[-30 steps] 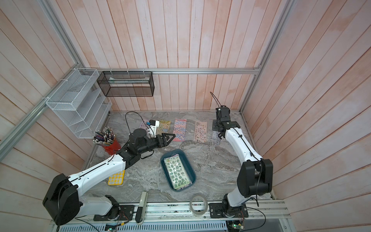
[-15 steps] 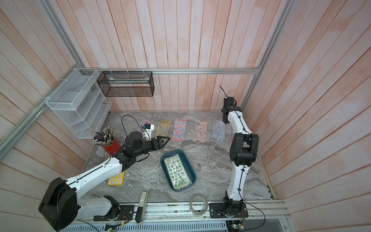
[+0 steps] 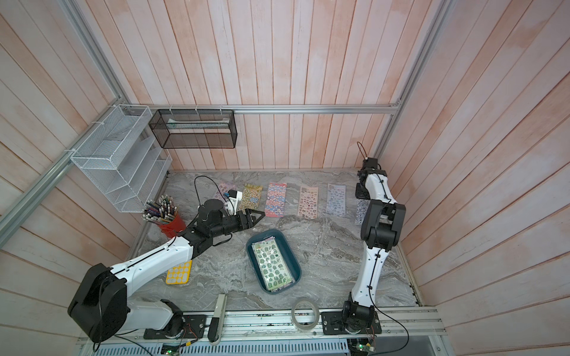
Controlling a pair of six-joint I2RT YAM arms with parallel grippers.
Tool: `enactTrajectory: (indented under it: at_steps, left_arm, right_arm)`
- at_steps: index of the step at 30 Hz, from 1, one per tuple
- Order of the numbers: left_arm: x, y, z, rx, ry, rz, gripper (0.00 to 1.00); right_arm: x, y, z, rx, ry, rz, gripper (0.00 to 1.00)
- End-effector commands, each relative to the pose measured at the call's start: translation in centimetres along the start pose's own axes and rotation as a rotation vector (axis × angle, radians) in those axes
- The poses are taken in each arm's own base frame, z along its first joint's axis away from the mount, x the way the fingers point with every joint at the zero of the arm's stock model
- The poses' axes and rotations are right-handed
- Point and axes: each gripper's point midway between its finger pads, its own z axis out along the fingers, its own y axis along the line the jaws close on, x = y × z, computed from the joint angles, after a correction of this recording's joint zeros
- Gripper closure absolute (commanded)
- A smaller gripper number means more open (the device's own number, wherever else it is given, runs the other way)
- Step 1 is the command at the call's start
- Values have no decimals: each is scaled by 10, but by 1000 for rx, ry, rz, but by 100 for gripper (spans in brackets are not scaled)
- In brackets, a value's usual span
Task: Take the stickers out of the storage box
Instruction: Place the sticker at the center of the board.
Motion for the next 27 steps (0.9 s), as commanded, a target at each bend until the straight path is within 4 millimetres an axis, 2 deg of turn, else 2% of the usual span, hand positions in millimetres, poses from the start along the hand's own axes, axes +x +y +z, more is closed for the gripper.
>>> enactTrajectory:
  at_steps: [1,8,12,17,21,27]
  left_arm:
    - [-8,-12,-8,32,-24,4,24]
    - [0,0,-8,-10,-3,-7,24]
    - [0,3,-3,-9,4,-21,24]
    - [0,4,5,0,20,-32,23]
    - [1,6,9,5,27,-40,24]
    - [2,6,12,9,37,-46,23]
  right_arm:
    - [7,-9,24,73,44,-18,100]
    - [6,-16,48,144,63,-22,100]
    - [12,-14,63,160,82,-27,100]
    - [5,-4,68,113,64,-24,100]
    - [0,5,68,57,50,-23,82]
    - [-8,-2,65,88,28,0,69]
